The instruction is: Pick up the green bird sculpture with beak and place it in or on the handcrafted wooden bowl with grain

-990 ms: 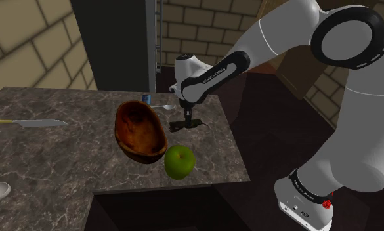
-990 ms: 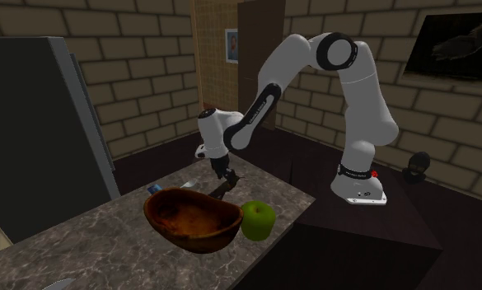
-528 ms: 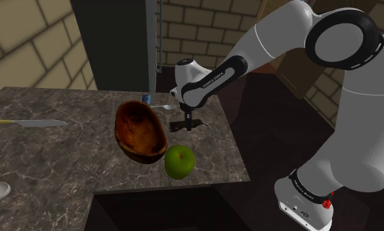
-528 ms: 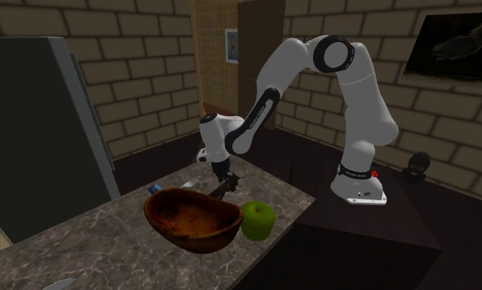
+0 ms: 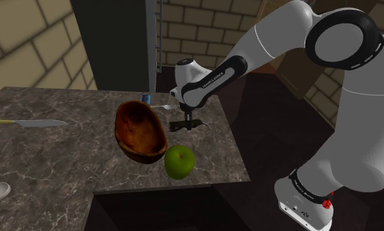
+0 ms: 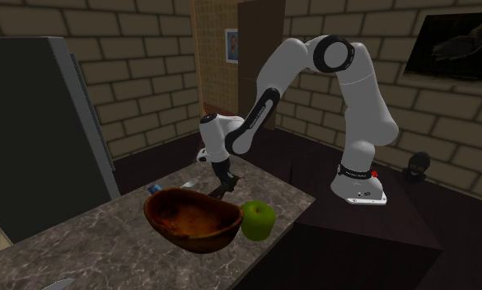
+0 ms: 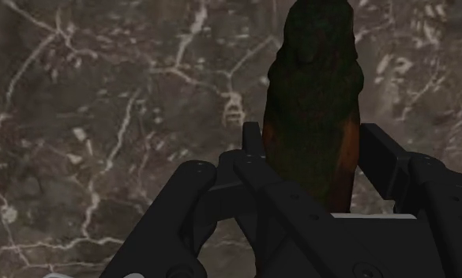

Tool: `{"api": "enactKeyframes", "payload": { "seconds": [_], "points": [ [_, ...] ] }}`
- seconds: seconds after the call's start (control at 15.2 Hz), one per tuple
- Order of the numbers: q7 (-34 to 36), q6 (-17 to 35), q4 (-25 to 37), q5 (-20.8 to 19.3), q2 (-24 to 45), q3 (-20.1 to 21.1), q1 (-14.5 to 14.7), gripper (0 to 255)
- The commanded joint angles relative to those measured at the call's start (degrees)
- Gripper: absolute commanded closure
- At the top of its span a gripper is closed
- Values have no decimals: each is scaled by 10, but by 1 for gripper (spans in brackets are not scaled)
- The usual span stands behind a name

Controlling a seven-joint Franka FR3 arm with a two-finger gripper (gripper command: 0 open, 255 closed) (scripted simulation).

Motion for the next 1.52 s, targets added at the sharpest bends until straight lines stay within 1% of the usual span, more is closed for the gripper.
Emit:
{"api": "enactKeyframes", "payload": {
  "seconds": [0.0, 0.26, 1.45],
  "points": [
    [0, 0, 0, 0, 0, 0, 0, 255],
    [0, 0, 0, 0, 0, 0, 0, 255],
    [-18, -108, 9, 20, -101, 10, -6, 255]
  ]
}}
